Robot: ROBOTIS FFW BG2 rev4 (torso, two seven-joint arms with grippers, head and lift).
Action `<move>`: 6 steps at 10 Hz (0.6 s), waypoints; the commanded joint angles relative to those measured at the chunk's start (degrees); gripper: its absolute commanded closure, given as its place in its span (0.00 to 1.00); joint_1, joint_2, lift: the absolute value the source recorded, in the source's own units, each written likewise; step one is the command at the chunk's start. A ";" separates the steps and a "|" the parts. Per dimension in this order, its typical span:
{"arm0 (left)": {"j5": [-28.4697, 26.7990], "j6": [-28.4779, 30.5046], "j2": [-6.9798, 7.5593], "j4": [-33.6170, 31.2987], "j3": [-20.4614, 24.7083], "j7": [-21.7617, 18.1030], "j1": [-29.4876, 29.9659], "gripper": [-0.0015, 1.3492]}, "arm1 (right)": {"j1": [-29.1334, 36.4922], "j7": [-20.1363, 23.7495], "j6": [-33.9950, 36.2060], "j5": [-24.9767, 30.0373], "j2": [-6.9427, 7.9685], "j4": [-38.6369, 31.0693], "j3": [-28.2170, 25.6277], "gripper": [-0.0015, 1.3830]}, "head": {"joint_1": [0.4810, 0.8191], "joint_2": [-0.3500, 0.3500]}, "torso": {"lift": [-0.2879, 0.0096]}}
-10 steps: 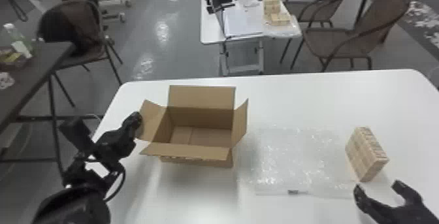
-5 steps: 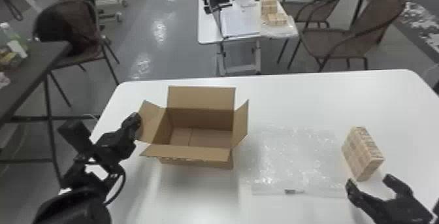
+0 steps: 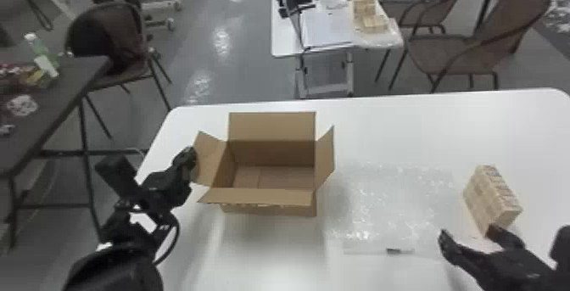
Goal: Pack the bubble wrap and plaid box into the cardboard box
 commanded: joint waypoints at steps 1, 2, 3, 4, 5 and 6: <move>0.31 0.09 0.24 -0.01 -0.07 -0.02 -0.04 0.90 | -0.40 0.04 2.62 -0.25 0.05 -0.45 1.48 0.17 | 0.63 0.81 | 0.67; 0.58 -0.26 0.24 -0.01 -0.25 -0.02 0.13 0.90 | -1.36 -0.57 3.24 -0.78 0.05 -0.01 2.18 0.17 | 0.63 0.82 | 0.67; 0.84 -0.44 0.24 -0.18 -0.33 0.06 0.31 0.90 | -3.56 -1.71 3.85 -2.45 0.05 1.48 3.33 0.17 | 0.63 0.83 | 0.67; 0.84 -0.44 0.15 -0.27 -0.60 0.06 0.31 0.90 | -6.46 -1.89 6.14 -2.80 0.05 2.18 4.73 0.17 | 0.63 0.84 | 0.67; 0.93 -0.44 0.15 -0.27 -1.04 0.15 0.31 0.90 | -9.19 -2.68 8.51 -2.53 0.05 2.18 6.14 0.17 | 0.63 0.86 | 0.67; 0.84 -0.44 0.15 -0.27 -1.39 0.24 0.31 0.90 | -12.09 -4.44 13.26 -3.33 0.05 2.27 7.28 0.17 | 0.63 0.87 | 0.67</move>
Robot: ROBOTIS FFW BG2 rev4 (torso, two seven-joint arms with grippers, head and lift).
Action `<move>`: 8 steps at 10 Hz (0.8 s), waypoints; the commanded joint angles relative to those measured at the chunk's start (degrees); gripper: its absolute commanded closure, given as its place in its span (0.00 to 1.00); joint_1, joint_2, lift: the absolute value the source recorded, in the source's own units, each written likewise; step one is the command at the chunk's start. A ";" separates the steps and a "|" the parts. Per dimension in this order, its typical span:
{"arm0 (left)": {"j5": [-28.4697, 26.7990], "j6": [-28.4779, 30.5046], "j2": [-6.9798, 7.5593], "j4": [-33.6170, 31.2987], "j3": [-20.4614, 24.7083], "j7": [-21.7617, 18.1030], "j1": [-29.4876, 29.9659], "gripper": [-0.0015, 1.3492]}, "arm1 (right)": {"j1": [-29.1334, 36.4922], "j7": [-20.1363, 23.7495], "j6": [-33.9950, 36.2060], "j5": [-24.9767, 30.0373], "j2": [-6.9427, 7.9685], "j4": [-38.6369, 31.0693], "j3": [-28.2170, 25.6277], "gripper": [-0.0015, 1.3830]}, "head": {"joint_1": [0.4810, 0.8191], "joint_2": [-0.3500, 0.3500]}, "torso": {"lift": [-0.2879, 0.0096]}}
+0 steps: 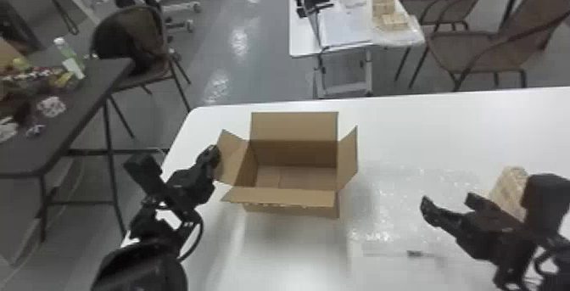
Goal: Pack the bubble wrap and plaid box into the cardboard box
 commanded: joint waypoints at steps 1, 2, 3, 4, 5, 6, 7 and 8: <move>-0.02 0.09 0.00 0.00 -0.56 0.09 -0.01 0.90 | -4.54 -1.09 6.73 0.11 0.05 0.61 1.69 0.17 | 0.63 0.87 | 0.67; 0.16 -0.08 0.09 0.00 -0.65 0.09 -0.01 0.90 | -6.12 -3.20 10.25 0.73 0.05 0.17 2.92 0.17 | 0.63 0.88 | 0.67; 0.16 -0.35 0.00 0.00 -0.74 0.18 -0.01 0.90 | -7.26 -6.01 14.91 -0.07 0.05 -0.53 3.62 0.17 | 0.63 0.88 | 0.67; 0.42 -0.35 0.09 0.00 -0.74 0.18 -0.01 0.90 | -8.76 -7.68 19.48 -0.07 0.05 -0.97 4.15 0.17 | 0.63 0.88 | 0.67; 0.51 -0.35 0.09 0.00 -0.83 0.18 0.08 0.90 | -10.43 -8.65 23.61 0.99 0.05 -0.89 4.68 0.17 | 0.63 0.89 | 0.67; 0.51 -0.35 0.17 0.00 -1.09 0.18 -0.01 0.90 | -12.01 -9.17 26.51 1.69 0.05 0.34 4.85 0.17 | 0.63 0.89 | 0.67; 0.68 -0.26 0.26 0.00 -1.35 0.18 -0.01 0.90 | -13.77 -9.96 29.14 2.92 0.05 2.01 5.11 0.17 | 0.63 0.89 | 0.67; 0.68 -0.17 0.26 0.00 -1.44 0.18 -0.01 0.90 | -15.70 -9.96 31.34 3.45 0.05 4.91 5.11 0.17 | 0.63 0.88 | 0.67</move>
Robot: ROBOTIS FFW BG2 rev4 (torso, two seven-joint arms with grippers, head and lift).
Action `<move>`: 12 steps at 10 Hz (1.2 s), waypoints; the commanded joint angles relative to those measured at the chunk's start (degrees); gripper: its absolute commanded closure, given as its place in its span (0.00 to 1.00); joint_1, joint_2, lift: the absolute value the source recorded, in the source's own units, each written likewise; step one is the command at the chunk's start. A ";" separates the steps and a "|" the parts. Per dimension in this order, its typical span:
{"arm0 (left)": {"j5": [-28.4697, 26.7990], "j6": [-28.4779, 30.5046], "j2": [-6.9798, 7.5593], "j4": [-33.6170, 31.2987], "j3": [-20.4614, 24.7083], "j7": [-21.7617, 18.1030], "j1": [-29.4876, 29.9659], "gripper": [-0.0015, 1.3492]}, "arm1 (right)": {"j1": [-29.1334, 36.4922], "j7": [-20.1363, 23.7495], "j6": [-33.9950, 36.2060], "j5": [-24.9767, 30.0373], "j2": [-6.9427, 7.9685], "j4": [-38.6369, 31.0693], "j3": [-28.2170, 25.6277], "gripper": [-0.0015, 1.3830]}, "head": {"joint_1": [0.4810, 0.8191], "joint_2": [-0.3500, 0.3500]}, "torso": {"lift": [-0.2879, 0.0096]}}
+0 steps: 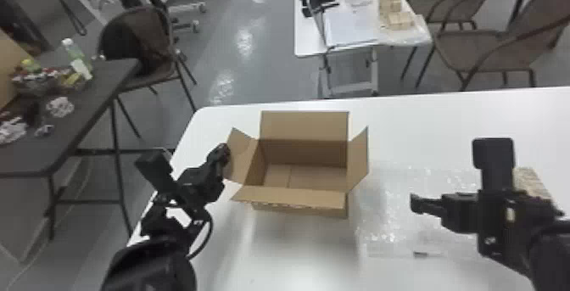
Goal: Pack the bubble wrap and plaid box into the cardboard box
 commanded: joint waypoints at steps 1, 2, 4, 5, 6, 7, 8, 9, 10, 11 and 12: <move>0.11 0.20 0.19 0.00 -0.27 0.00 0.00 0.90 | -2.74 0.10 1.85 0.17 0.05 4.56 0.21 0.17 | 0.63 0.87 | 0.67; 0.20 0.20 0.27 0.00 -0.53 0.09 0.00 0.90 | -3.80 0.10 1.85 0.17 0.05 6.58 0.56 0.17 | 0.63 0.87 | 0.67; 0.37 0.28 0.27 0.00 -0.71 0.26 0.00 0.90 | -5.64 0.10 3.60 0.08 0.05 8.69 1.79 0.19 | 0.63 0.87 | 0.67; 0.37 0.37 0.36 0.00 -0.88 0.26 0.00 0.90 | -6.17 0.18 4.13 -0.27 0.05 9.30 2.23 0.23 | 0.63 0.87 | 0.67; 0.46 0.37 0.36 0.00 -0.88 0.26 0.00 0.90 | -6.61 0.62 4.66 -0.71 0.05 9.83 2.32 0.42 | 0.63 0.88 | 0.67; 0.55 0.37 0.36 0.00 -0.97 0.26 0.00 0.90 | -6.61 0.89 4.66 -0.88 0.05 9.83 2.50 0.64 | 0.63 0.88 | 0.67; 0.64 0.37 0.45 0.00 -0.88 0.26 0.00 0.90 | -6.52 1.33 4.66 -0.71 0.05 9.65 2.50 0.75 | 0.63 0.89 | 0.67; 0.64 0.28 0.45 0.00 -0.88 0.35 0.00 0.90 | -6.43 2.12 3.87 -0.71 0.05 9.57 2.50 0.75 | 0.63 0.89 | 0.67; 0.72 0.20 0.45 0.00 -0.79 0.35 0.00 0.90 | -6.26 2.65 3.69 -0.71 0.05 9.13 2.50 0.75 | 0.63 0.90 | 0.67; 0.81 0.20 0.45 0.00 -0.71 0.35 0.00 0.90 | -5.99 3.26 3.87 -1.06 -0.09 8.34 2.41 0.76 | 0.63 0.90 | 0.67; 0.81 0.20 0.45 0.00 -0.71 0.35 0.00 0.90 | -5.82 3.70 4.75 -1.76 -0.53 7.11 2.41 0.78 | 0.63 0.91 | 0.67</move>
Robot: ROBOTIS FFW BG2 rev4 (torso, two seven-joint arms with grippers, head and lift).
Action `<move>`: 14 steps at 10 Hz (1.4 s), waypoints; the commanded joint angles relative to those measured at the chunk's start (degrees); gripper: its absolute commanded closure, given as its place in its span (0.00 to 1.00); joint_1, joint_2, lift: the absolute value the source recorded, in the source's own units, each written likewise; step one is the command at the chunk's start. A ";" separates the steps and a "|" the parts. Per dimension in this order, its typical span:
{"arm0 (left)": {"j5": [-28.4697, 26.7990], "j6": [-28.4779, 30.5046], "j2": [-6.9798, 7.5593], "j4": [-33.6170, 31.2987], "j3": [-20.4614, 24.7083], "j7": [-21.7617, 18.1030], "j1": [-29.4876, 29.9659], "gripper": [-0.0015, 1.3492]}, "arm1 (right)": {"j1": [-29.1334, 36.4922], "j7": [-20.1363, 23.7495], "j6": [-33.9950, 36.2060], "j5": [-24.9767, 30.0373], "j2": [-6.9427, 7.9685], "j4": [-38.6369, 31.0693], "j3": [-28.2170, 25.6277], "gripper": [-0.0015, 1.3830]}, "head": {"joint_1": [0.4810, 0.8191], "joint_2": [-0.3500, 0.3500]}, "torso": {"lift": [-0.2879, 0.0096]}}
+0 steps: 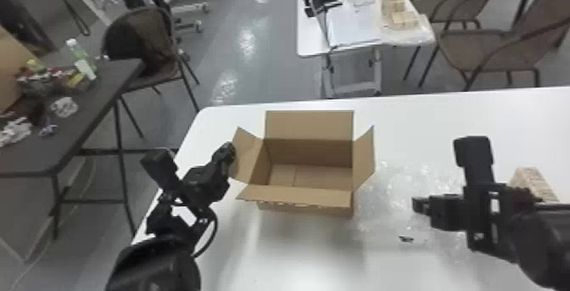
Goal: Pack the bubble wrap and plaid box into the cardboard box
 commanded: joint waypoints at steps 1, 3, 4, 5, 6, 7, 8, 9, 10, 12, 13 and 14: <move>0.01 0.01 0.00 0.00 -0.06 0.08 -0.01 0.90 | 0.56 0.84 1.16 -0.67 -0.67 -2.23 -0.01 0.88 | 0.63 0.91 | 0.67; 0.18 -0.08 0.00 0.00 -0.06 0.17 0.17 0.90 | 1.26 2.94 2.92 -1.99 -1.46 -3.46 -0.01 0.89 | 0.63 0.91 | 0.67; 0.27 -0.17 0.00 0.00 -0.06 0.17 0.17 0.90 | 1.44 4.00 3.80 -2.60 -1.81 -3.63 -0.01 0.89 | 0.63 0.92 | 0.67; 0.27 -0.34 0.00 0.00 0.03 0.17 0.26 0.90 | 1.61 6.20 5.38 -3.31 -2.16 -4.86 -0.01 0.89 | 0.63 0.92 | 0.67; 0.27 -0.34 0.00 0.00 0.12 0.26 0.26 0.90 | 1.70 8.92 8.28 -3.31 -2.69 -7.59 -0.01 0.89 | 0.63 0.93 | 0.67; 0.27 -0.43 0.00 0.00 0.12 0.35 0.26 0.90 | 1.70 12.52 10.74 -3.75 -3.39 -9.35 -0.19 0.89 | 0.63 0.95 | 0.67; 0.27 -0.43 0.00 0.00 0.12 0.43 0.17 0.90 | 1.53 16.92 13.38 -4.19 -4.18 -10.40 -0.19 0.89 | 0.63 0.97 | 0.67; 0.27 -0.43 0.00 0.00 0.21 0.70 0.17 0.90 | 1.26 20.87 15.66 -4.10 -4.89 -10.93 -0.19 0.89 | 0.63 0.98 | 0.67; 0.18 -0.43 0.09 0.00 0.21 0.87 0.17 0.90 | 0.56 26.06 17.07 -3.83 -5.85 -10.49 -0.19 0.89 | 0.63 1.00 | 0.67; 0.18 -0.61 0.53 0.09 -0.06 1.49 0.17 0.90 | -0.67 34.06 18.83 -3.22 -7.61 -12.95 -0.72 0.89 | 0.63 1.00 | 0.67; 0.27 -0.52 0.62 0.09 -0.14 1.67 0.17 0.90 | -1.37 38.89 19.88 -0.76 -7.70 -14.88 -1.51 0.89 | 0.63 1.00 | 0.67; 0.18 -0.43 0.62 0.09 -0.14 1.84 0.17 0.90 | -2.34 46.98 20.85 4.78 -7.70 -16.11 -1.68 0.89 | 0.63 1.00 | 0.67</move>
